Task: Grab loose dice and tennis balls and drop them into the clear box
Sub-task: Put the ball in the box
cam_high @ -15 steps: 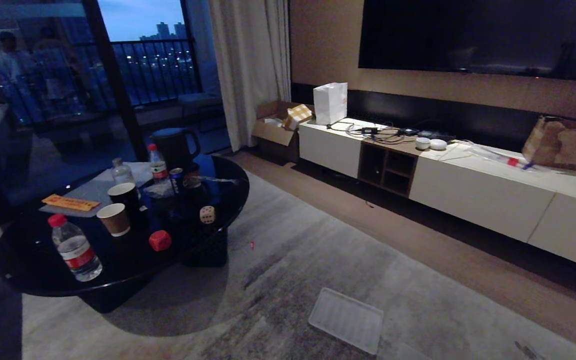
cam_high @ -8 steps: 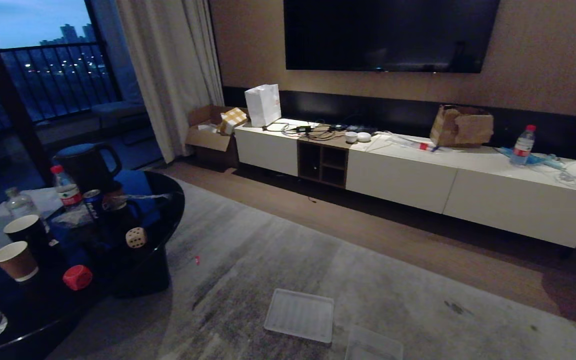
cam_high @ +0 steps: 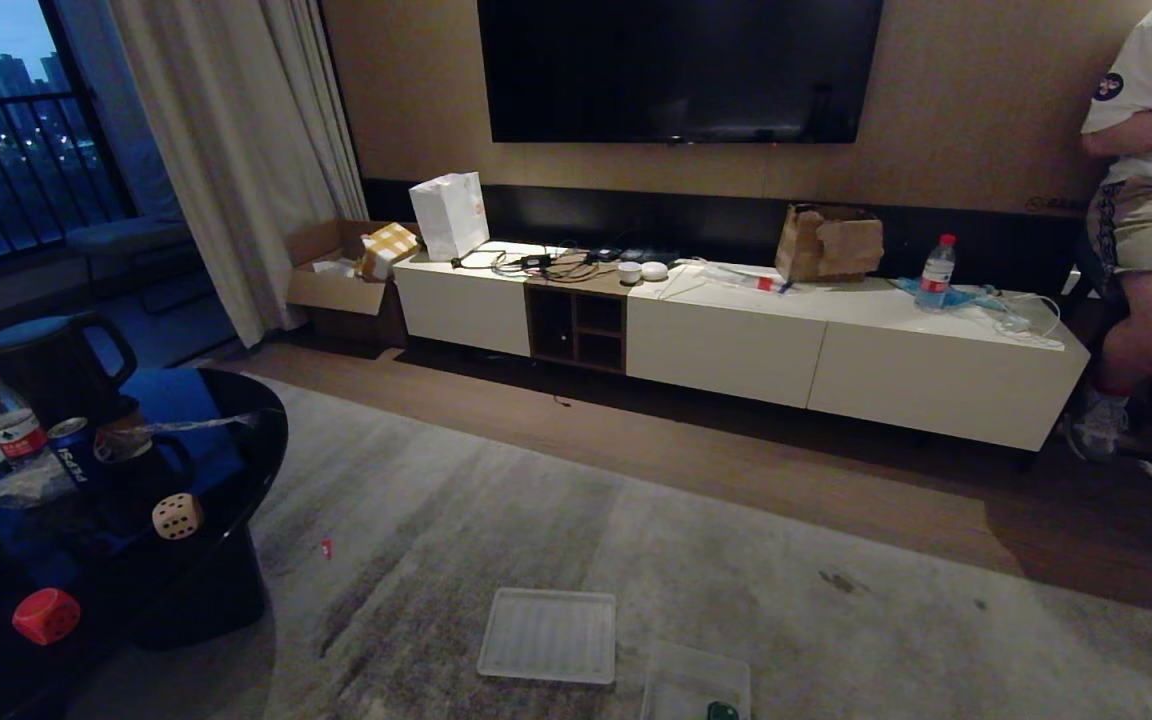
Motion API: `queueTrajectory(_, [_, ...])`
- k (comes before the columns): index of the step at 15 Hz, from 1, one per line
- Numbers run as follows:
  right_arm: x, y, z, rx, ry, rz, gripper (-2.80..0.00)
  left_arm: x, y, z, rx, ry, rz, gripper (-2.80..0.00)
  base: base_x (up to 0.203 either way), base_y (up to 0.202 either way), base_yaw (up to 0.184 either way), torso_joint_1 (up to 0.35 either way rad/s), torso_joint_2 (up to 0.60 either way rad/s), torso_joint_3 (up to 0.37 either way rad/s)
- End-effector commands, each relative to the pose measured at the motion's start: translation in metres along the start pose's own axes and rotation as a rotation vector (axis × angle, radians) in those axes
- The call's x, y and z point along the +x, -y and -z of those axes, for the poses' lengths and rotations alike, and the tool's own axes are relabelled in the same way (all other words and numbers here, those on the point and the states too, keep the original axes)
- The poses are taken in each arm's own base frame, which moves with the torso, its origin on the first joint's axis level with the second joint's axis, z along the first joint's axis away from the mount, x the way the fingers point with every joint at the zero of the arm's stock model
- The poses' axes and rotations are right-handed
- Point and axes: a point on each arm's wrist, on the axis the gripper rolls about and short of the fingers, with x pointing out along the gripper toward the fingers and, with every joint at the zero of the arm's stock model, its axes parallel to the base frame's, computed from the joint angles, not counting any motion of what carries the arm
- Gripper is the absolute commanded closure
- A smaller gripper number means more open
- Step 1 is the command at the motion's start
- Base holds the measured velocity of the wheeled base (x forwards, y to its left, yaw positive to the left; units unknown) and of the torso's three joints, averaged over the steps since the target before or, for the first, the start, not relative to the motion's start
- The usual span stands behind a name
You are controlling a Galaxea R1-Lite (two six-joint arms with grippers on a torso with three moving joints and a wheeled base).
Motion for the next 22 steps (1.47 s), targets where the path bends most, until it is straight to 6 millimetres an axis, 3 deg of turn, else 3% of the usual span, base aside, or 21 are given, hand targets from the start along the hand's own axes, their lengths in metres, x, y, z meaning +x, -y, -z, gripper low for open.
queueTrajectory(1, [0.0007,0.0000,0.0025,0.000,-0.010,-0.001,0.00,0.0000,0.0000,-0.0001,-0.002,0.001,-0.002,0.00,0.000,0.000,0.000,0.000,0.00,0.000])
queueTrajectory(6, [0.0007,0.0000,0.0025,0.000,-0.010,-0.001,0.00,0.0000,-0.0001,-0.0002,-0.019,0.002,-0.003,0.00,-0.023,0.028,0.000,0.001,0.00,0.001])
queueTrajectory(13, [0.0007,0.0000,0.0025,0.000,-0.010,-0.001,0.00,0.0000,0.0000,-0.0002,-0.020,0.002,-0.002,0.00,-0.175,0.171,0.000,0.000,0.00,0.003])
queueTrajectory(22, [0.0007,0.0000,0.0025,0.000,-0.010,-0.001,0.00,0.0000,0.0000,-0.0004,-0.022,0.004,-0.001,0.00,-0.005,0.007,0.000,0.000,0.00,0.000])
